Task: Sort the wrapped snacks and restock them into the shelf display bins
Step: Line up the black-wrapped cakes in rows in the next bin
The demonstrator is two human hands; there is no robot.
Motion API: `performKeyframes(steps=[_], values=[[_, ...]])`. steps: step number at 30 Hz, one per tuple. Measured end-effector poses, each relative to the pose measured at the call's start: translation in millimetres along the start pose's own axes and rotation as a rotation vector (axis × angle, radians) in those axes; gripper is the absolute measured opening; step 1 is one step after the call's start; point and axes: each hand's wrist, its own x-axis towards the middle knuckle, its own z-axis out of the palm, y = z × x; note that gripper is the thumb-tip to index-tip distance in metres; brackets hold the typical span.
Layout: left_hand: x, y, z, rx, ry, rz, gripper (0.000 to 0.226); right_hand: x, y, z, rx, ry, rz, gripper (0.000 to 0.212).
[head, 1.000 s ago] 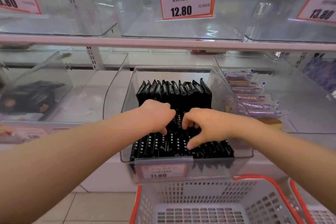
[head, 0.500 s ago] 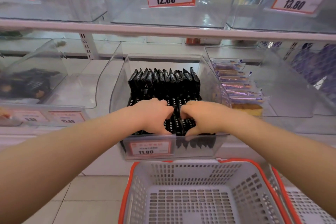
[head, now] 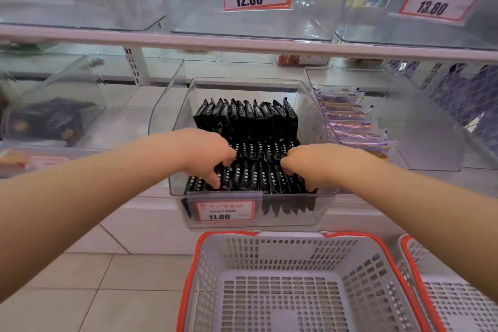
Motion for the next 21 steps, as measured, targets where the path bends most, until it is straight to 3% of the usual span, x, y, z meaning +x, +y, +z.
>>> performKeyframes(steps=[4, 7, 12, 18, 21], values=[[-9.9, -8.2, -1.6, 0.154, -0.156, -0.044, 0.062, 10.9, -9.1, -15.6, 0.414, 0.171, -0.153, 0.029], [-8.0, -1.2, 0.3, 0.205, -0.200, -0.030, 0.067, 26.8, -35.6, -21.4, 0.576, 0.250, -0.266, 0.038], [-6.0, 0.2, 7.0, 0.264, -0.131, -0.039, 0.057, 50.6, -51.8, -20.4, 0.542, 0.202, -0.296, 0.041], [-5.6, -0.7, 18.0, 0.332, 0.024, -0.042, 0.043, 58.7, -55.9, -9.5, 0.469, 0.355, -0.192, 0.024], [-9.4, 0.1, 18.8, 0.339, 0.038, -0.056, 0.036, 56.1, -53.4, -9.6, 0.533, 0.307, -0.191, 0.027]])
